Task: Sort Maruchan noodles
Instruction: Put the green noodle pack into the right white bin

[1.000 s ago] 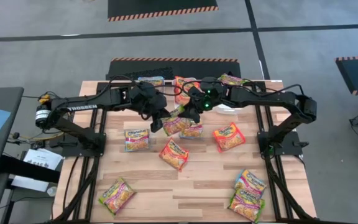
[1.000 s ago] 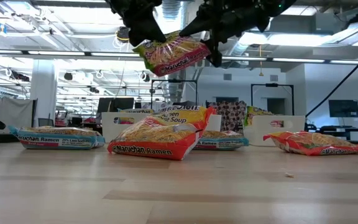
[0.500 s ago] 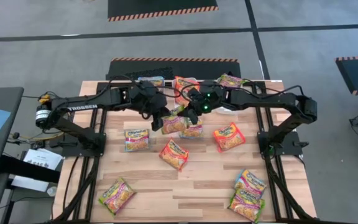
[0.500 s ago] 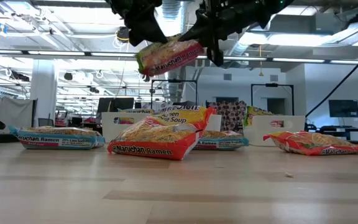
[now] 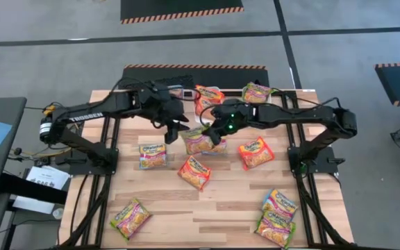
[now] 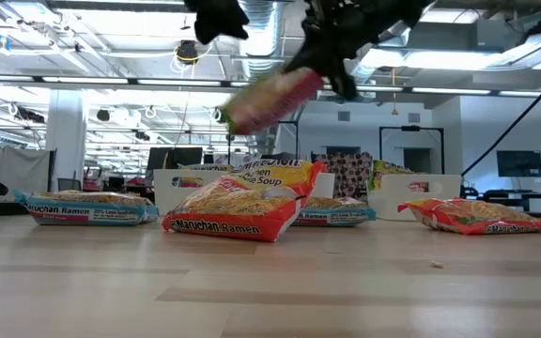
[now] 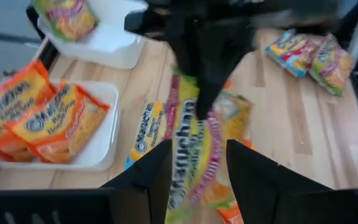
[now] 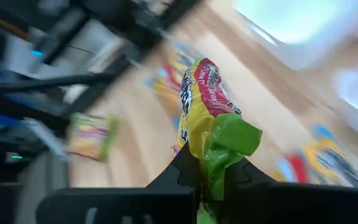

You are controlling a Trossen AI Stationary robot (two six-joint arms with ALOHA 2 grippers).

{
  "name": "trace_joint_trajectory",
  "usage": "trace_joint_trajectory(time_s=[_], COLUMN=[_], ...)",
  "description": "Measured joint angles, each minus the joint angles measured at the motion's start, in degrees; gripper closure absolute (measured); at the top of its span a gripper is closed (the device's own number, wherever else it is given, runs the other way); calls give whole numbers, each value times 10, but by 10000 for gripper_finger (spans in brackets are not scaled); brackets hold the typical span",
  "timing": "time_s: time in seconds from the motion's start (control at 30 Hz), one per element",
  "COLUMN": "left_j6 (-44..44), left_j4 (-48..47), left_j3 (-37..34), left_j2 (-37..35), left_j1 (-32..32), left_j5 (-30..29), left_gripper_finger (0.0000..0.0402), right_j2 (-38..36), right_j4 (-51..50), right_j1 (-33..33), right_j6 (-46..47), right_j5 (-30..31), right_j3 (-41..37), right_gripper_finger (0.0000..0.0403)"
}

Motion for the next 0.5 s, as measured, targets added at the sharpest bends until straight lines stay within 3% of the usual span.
trace_joint_trajectory(time_s=[0.27, 0.5], left_j6=[49, 59], left_j4=[-13, -10], left_j3=[37, 37], left_j2=[0, 0], left_j1=[0, 4], left_j5=[-8, -83], left_gripper_finger=[264, 264], right_j2=[-79, -171], right_j4=[-144, -244], right_j1=[-19, -99], right_j6=[-46, -132], right_j5=[71, 116], right_j3=[0, 0], right_gripper_finger=[373, 372])
